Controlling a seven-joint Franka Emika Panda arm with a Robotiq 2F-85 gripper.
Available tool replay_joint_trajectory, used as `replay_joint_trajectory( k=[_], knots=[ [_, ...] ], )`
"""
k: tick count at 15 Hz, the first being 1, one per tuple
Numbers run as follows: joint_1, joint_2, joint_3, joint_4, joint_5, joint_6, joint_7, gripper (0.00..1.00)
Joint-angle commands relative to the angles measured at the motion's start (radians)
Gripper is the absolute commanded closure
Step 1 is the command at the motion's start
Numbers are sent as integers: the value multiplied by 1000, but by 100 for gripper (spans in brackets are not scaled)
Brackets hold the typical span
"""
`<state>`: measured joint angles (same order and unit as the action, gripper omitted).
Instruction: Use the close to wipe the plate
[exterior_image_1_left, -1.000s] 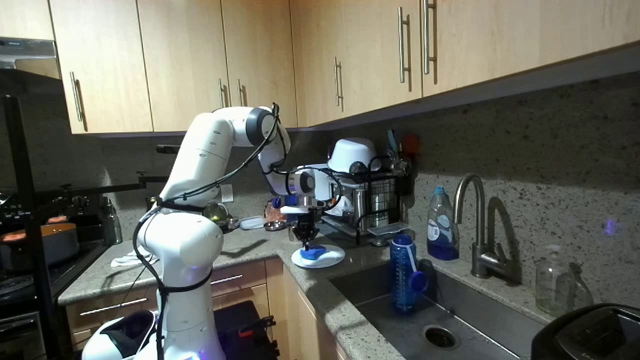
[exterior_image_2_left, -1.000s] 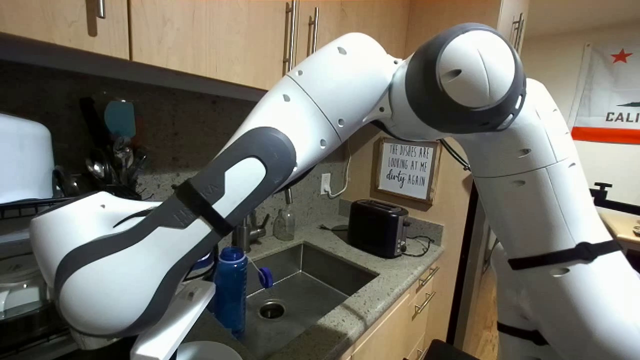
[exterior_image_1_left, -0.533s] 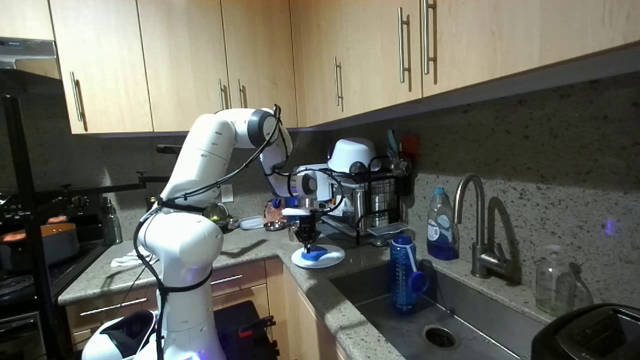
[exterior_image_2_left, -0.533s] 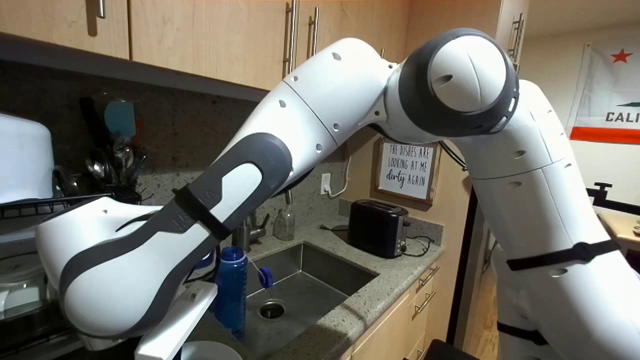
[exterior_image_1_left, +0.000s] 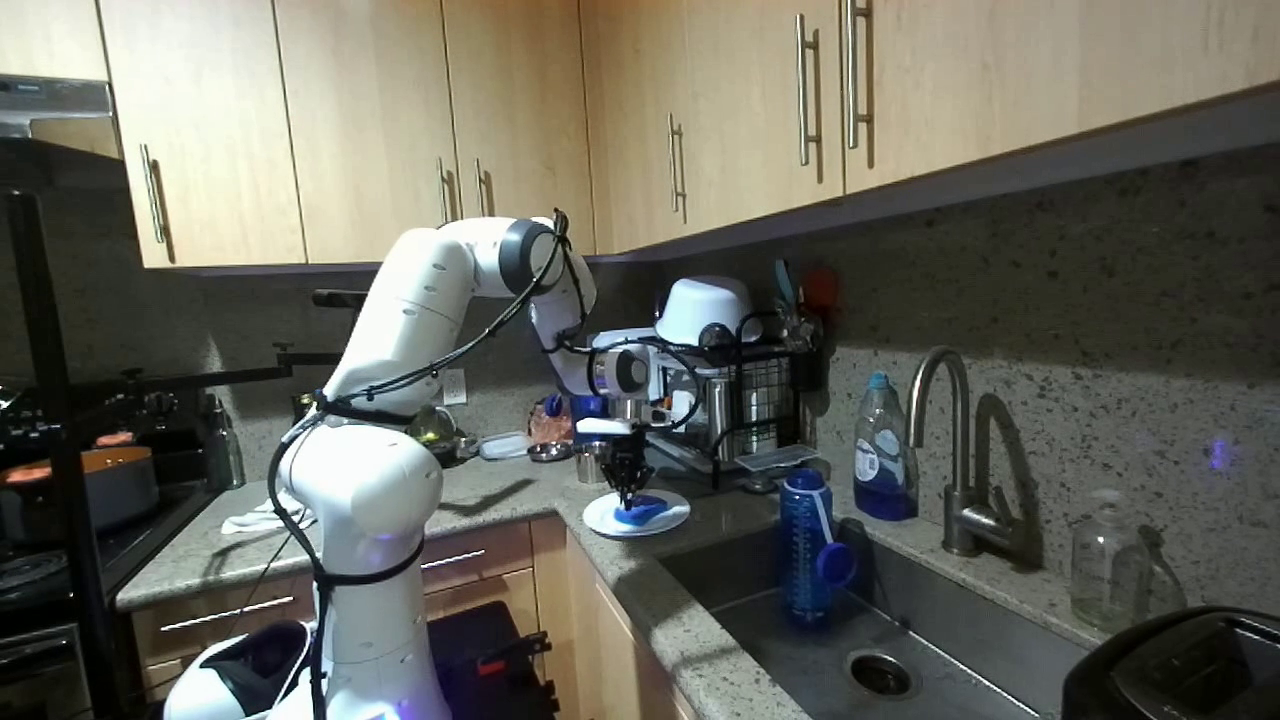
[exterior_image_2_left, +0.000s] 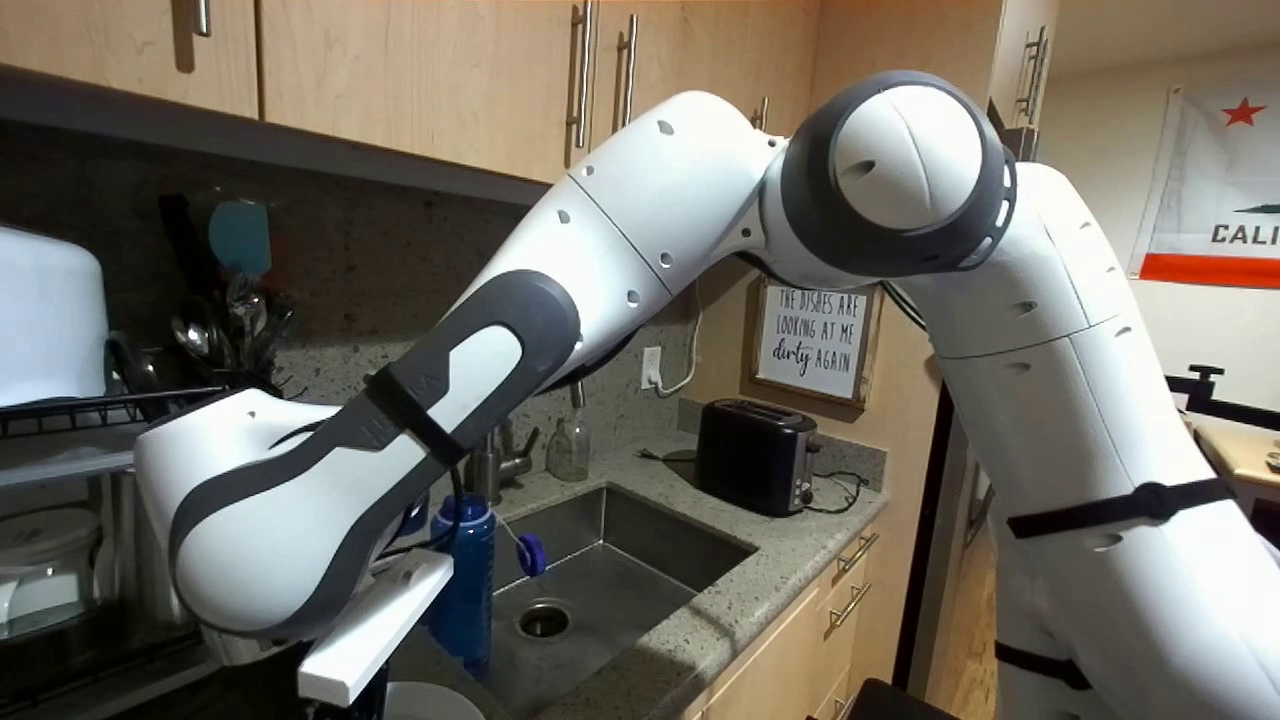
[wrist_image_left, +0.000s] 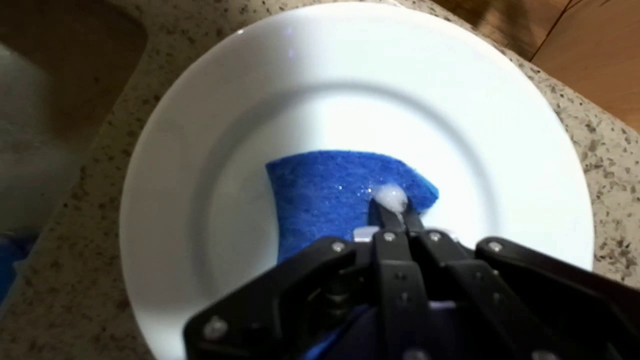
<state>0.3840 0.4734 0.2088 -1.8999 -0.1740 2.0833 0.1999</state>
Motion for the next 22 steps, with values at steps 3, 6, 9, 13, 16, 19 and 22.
replay_joint_trajectory(
  k=[3,6,9,13,16,19,22],
  knots=[
    [-51,-10,-10,-21,47,5,-23,99],
    [-67,-6,-14,-29,65,7,-22,99],
    [-81,-17,-16,-52,80,17,-17,99],
    [-96,-42,-20,-95,102,36,-9,99],
    [-103,-72,-24,-139,109,56,-3,99],
    [-111,-99,-29,-180,111,72,1,99],
    [-117,-125,-35,-218,111,80,4,99]
  ],
)
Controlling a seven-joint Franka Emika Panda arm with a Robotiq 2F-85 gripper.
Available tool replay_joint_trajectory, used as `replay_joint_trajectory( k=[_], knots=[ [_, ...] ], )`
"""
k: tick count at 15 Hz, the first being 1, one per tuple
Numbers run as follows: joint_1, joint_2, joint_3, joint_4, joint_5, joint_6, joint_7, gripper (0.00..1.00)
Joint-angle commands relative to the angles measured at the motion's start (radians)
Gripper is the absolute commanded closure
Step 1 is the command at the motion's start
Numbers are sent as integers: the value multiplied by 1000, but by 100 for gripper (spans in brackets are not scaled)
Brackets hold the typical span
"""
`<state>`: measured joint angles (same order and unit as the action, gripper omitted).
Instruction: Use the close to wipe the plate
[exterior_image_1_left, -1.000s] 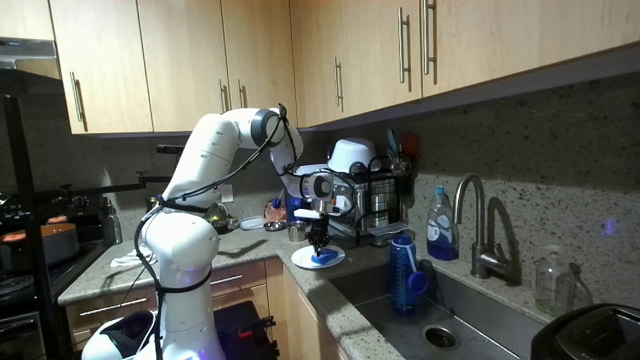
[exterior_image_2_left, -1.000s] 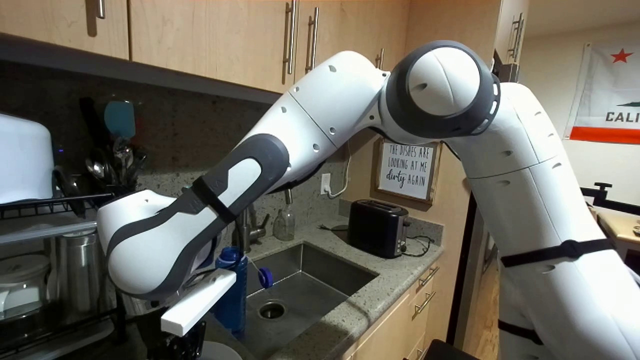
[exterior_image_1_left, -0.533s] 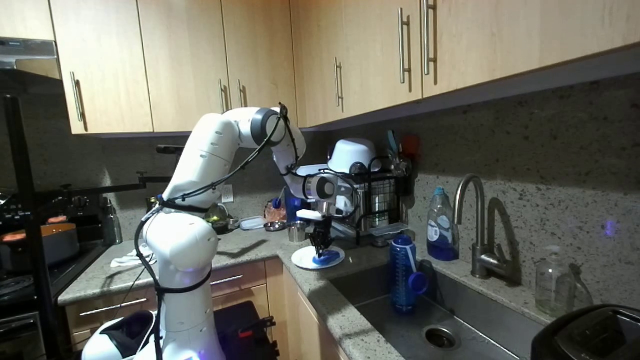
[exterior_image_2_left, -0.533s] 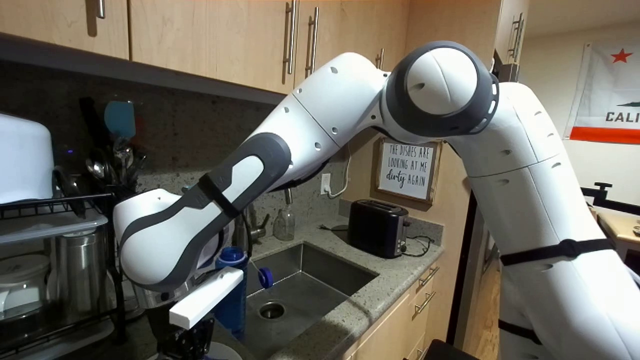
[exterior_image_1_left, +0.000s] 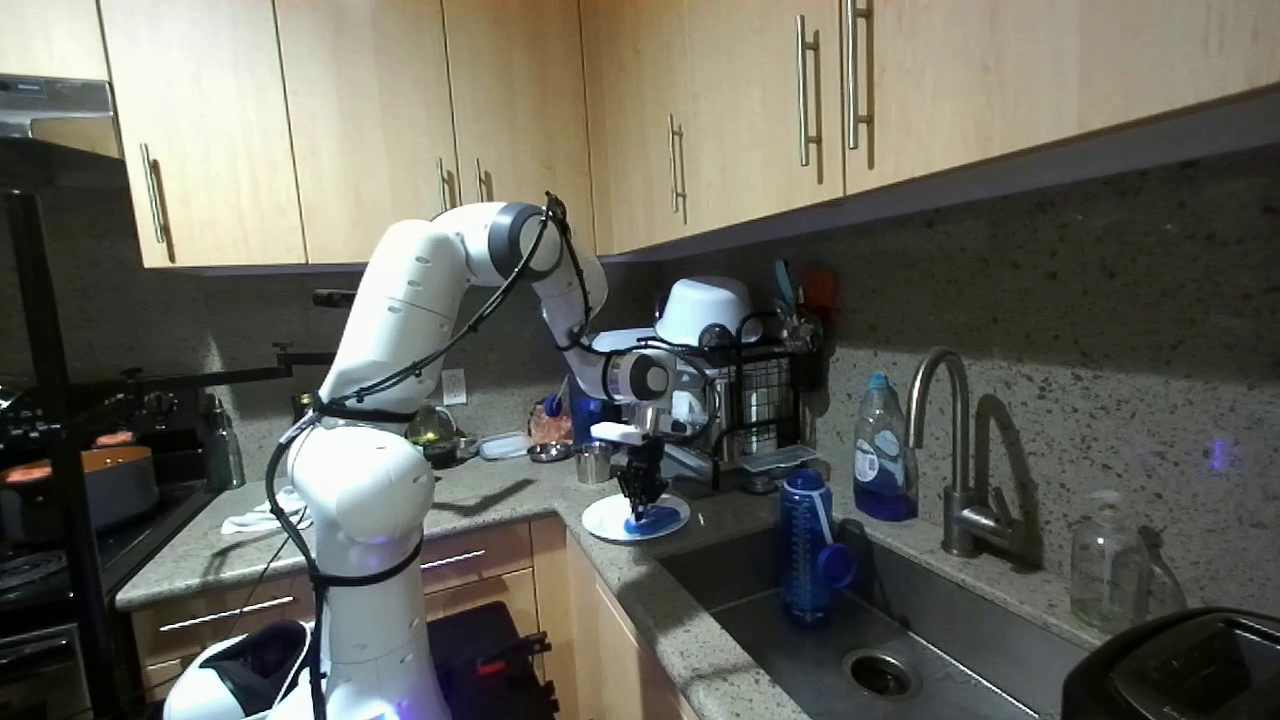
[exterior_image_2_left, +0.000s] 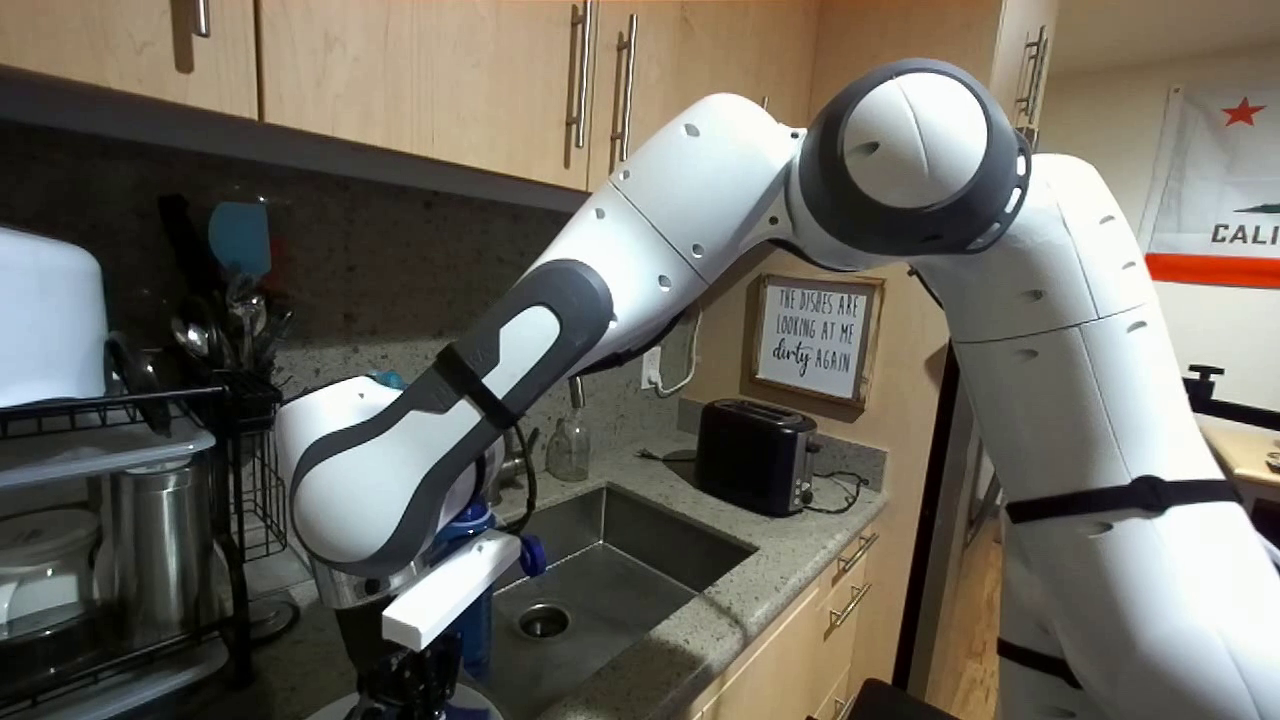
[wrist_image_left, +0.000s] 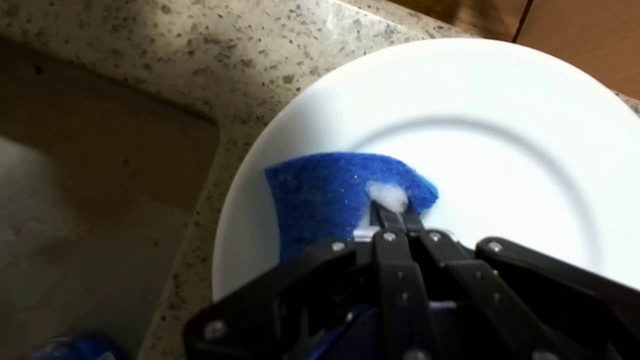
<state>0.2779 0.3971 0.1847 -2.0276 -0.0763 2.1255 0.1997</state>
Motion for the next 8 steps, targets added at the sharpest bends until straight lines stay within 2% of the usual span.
replay_joint_trajectory(
  k=[1,8],
  knots=[
    [-11,-58,-10,-107,13,45,7,99],
    [-14,-63,-6,-101,6,33,0,99]
  ],
)
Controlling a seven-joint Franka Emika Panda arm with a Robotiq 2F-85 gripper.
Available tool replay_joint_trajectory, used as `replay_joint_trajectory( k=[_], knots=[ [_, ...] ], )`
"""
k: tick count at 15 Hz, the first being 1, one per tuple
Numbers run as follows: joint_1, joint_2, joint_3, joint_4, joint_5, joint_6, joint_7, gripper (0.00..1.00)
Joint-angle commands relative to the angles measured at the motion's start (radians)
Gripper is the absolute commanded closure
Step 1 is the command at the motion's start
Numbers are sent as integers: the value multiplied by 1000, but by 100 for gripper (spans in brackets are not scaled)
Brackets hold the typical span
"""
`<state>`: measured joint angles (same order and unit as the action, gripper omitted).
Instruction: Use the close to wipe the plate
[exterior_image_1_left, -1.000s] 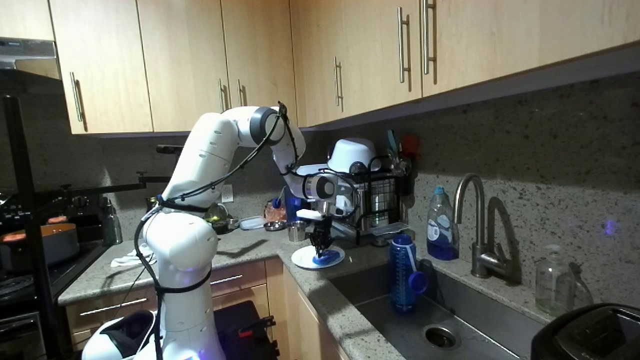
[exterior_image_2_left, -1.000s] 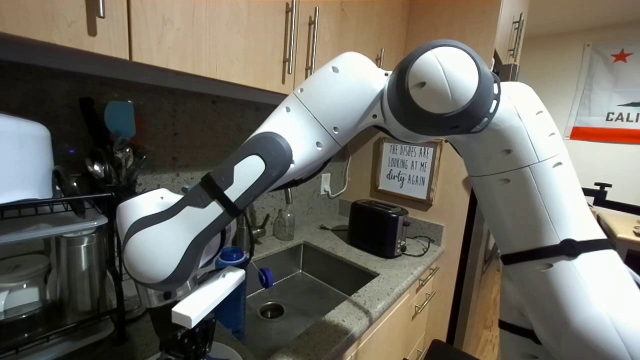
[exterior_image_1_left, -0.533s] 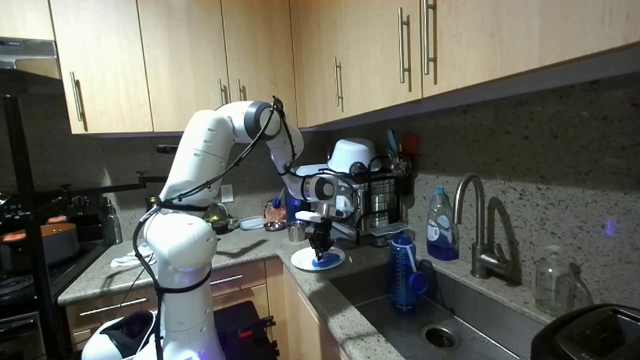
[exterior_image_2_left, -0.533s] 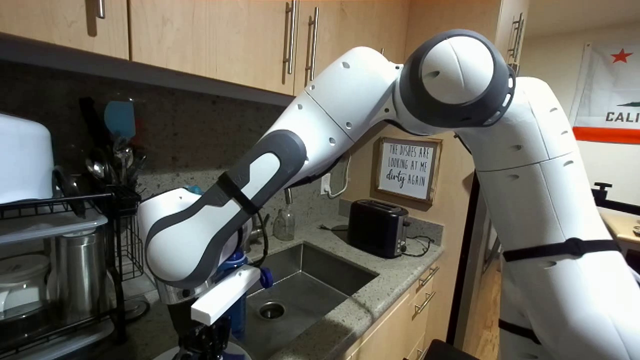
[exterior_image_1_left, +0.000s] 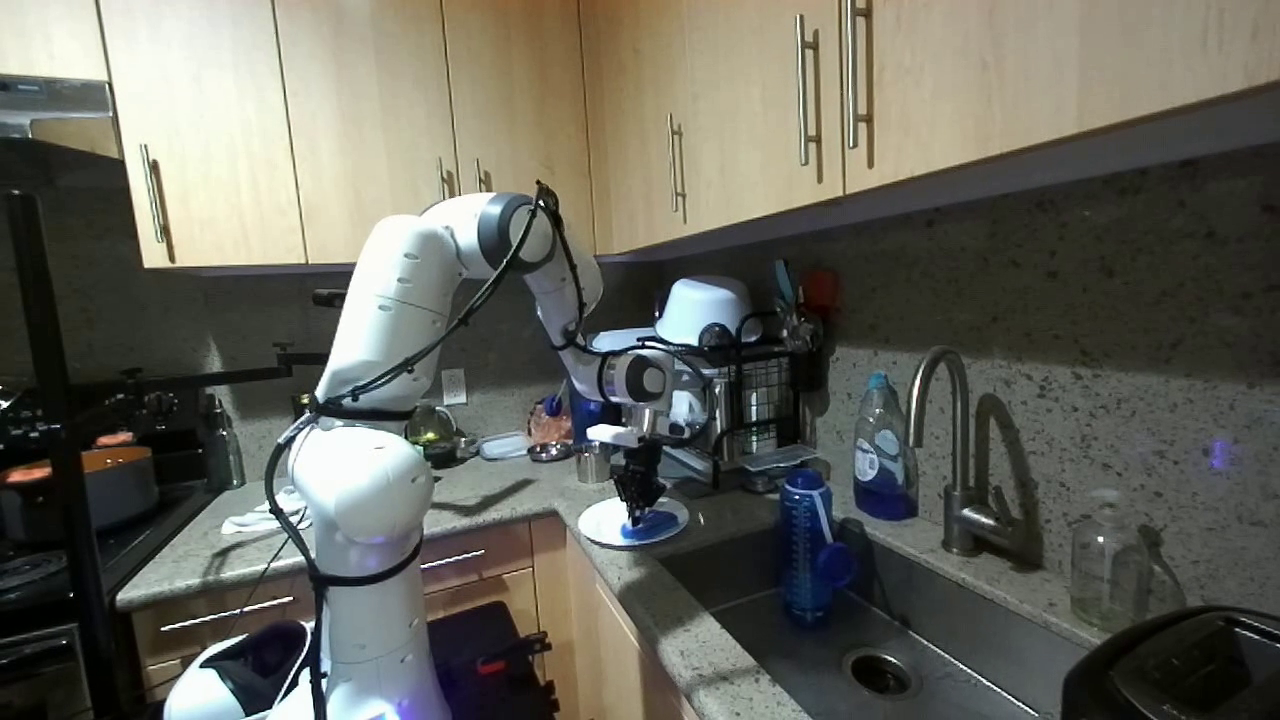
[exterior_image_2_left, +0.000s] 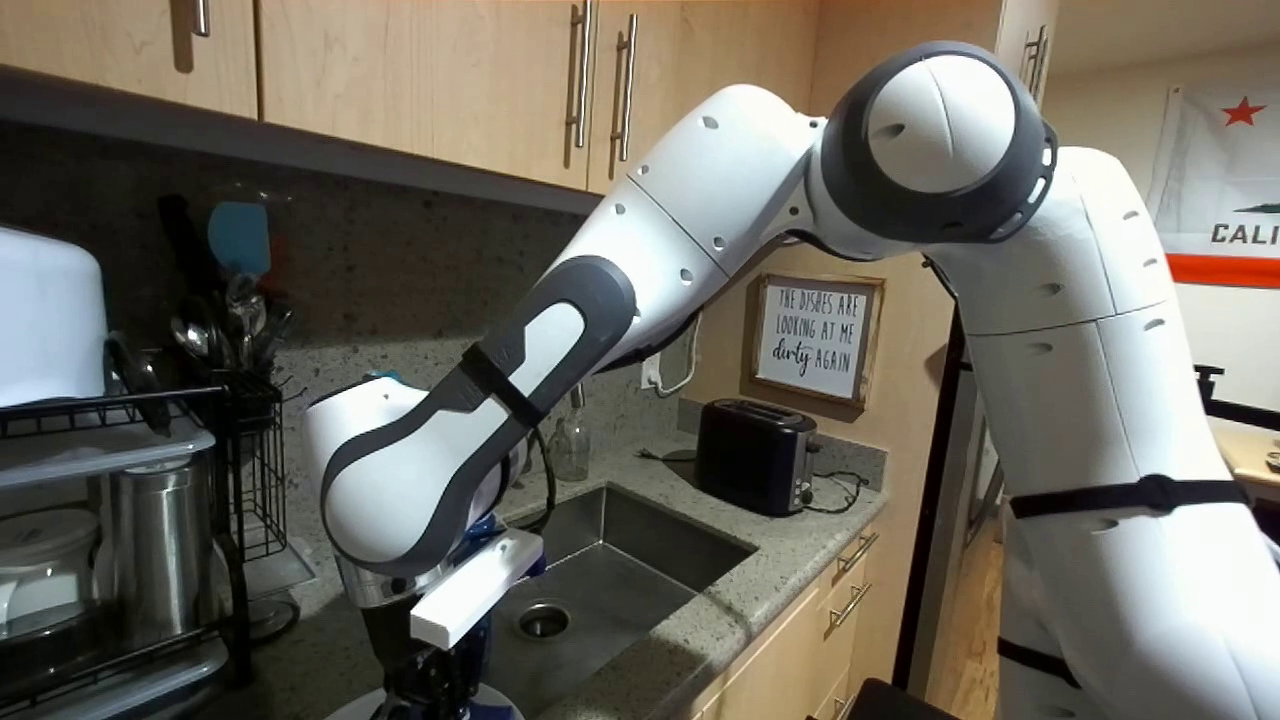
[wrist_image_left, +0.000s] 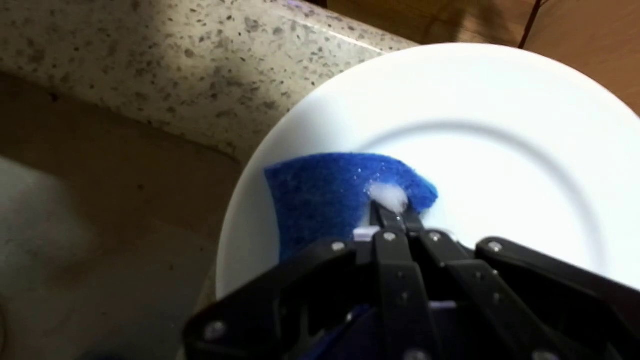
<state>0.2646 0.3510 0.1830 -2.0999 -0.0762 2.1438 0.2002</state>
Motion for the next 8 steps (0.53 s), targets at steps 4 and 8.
replay_joint_trajectory(
  k=[4,8],
  knots=[
    [1,1,-2,3,6,1,-8,99],
    [3,25,-1,43,5,-20,-17,99]
  ],
)
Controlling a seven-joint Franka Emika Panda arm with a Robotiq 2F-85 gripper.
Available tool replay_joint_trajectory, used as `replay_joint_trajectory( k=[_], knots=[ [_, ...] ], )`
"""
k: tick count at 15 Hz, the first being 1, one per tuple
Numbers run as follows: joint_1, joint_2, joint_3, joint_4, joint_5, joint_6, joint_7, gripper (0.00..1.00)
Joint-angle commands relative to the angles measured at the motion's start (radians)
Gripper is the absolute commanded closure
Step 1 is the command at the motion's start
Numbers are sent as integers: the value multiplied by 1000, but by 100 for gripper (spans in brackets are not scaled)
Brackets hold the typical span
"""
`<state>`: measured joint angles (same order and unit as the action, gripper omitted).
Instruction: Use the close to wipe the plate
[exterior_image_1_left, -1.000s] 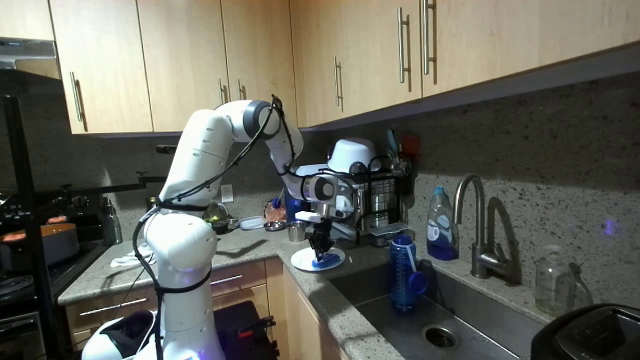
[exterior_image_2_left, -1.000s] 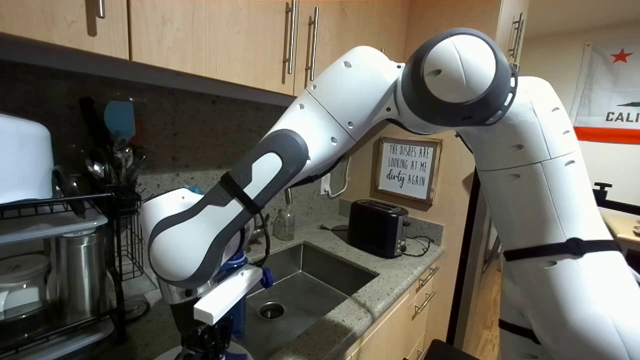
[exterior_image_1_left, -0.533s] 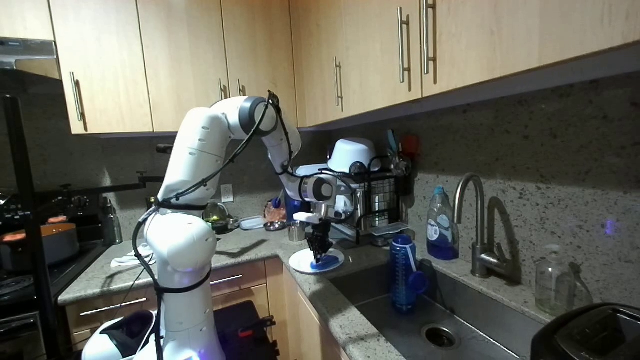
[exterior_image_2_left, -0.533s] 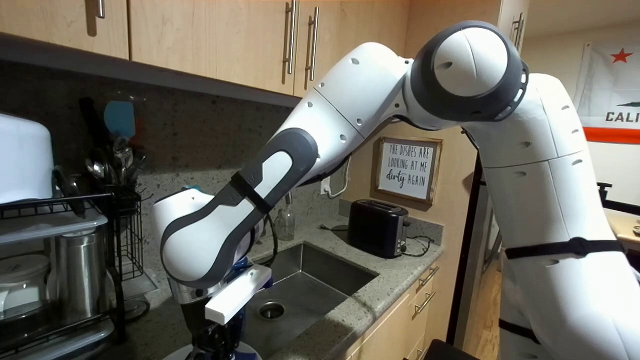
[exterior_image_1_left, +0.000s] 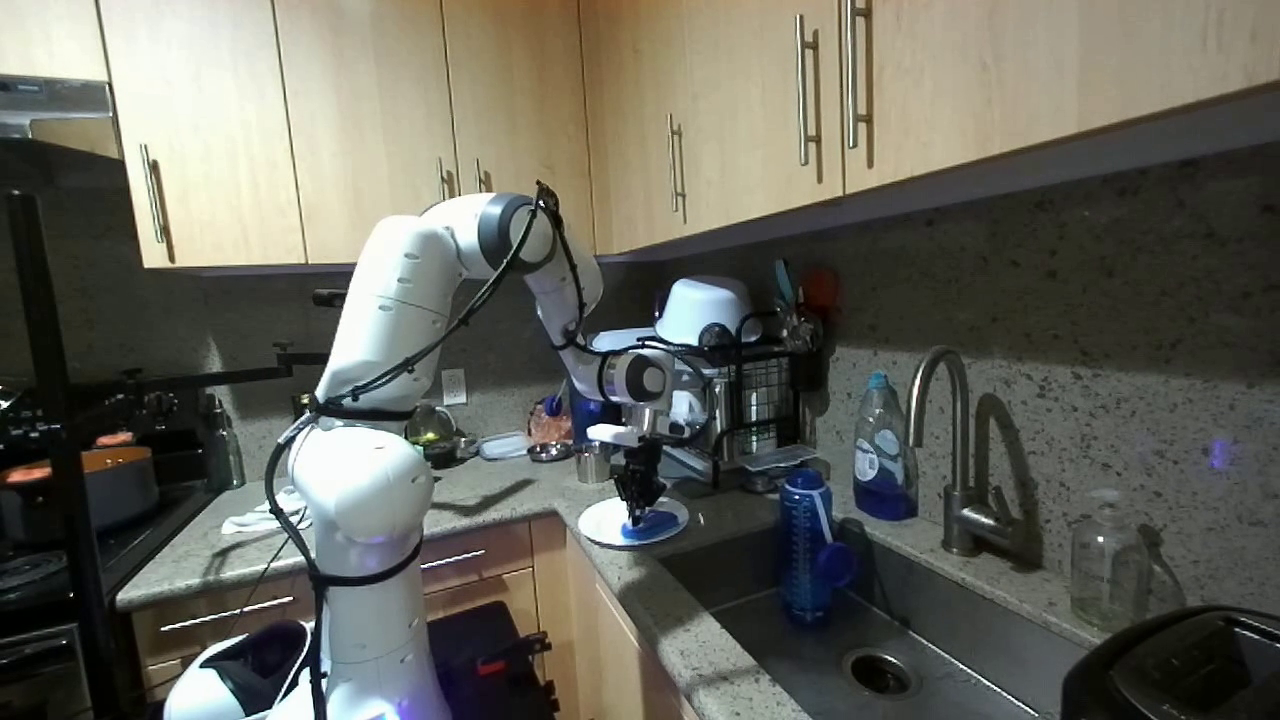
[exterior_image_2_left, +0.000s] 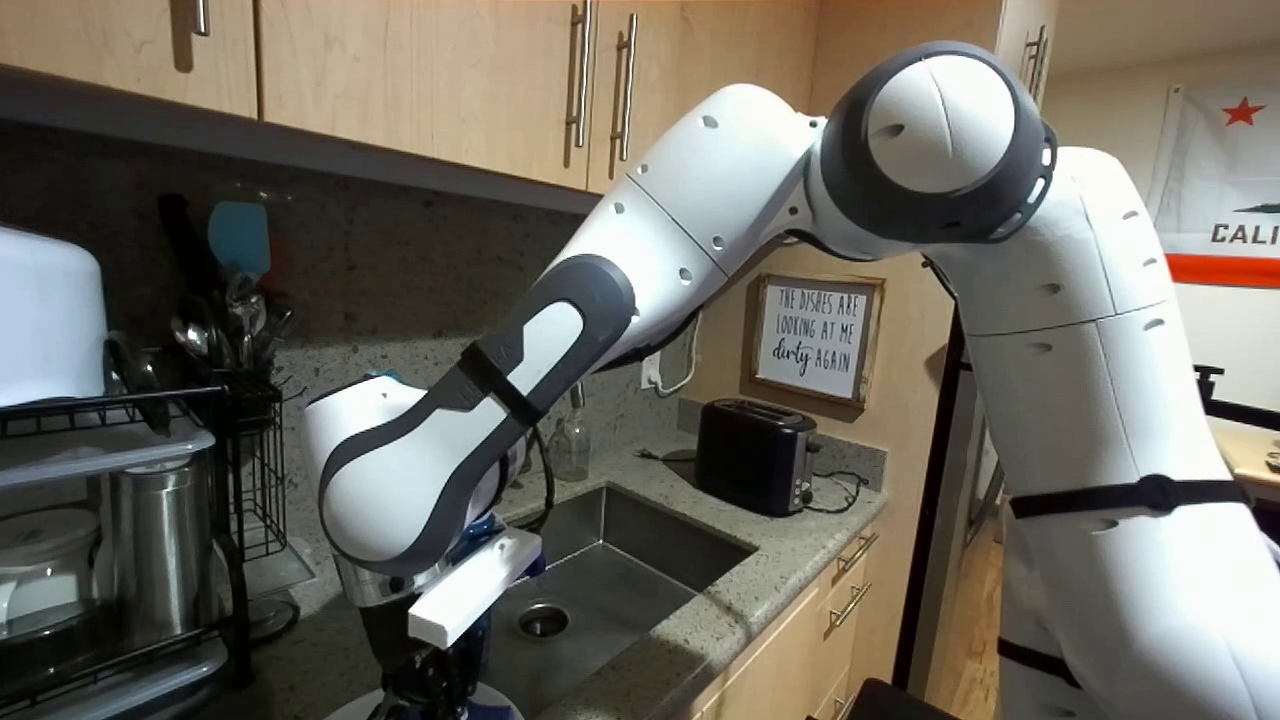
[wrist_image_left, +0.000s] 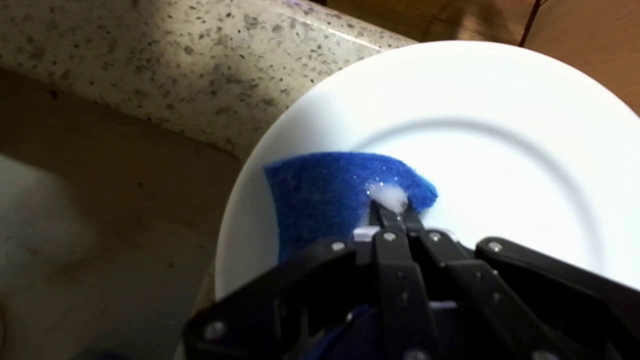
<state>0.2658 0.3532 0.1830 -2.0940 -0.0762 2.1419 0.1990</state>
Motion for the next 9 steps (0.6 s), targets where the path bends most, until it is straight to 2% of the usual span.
replay_joint_trajectory(
  k=[1,9],
  knots=[
    [2,29,-1,46,6,-21,-19,99],
    [15,92,2,141,1,-77,-40,99]
  ],
)
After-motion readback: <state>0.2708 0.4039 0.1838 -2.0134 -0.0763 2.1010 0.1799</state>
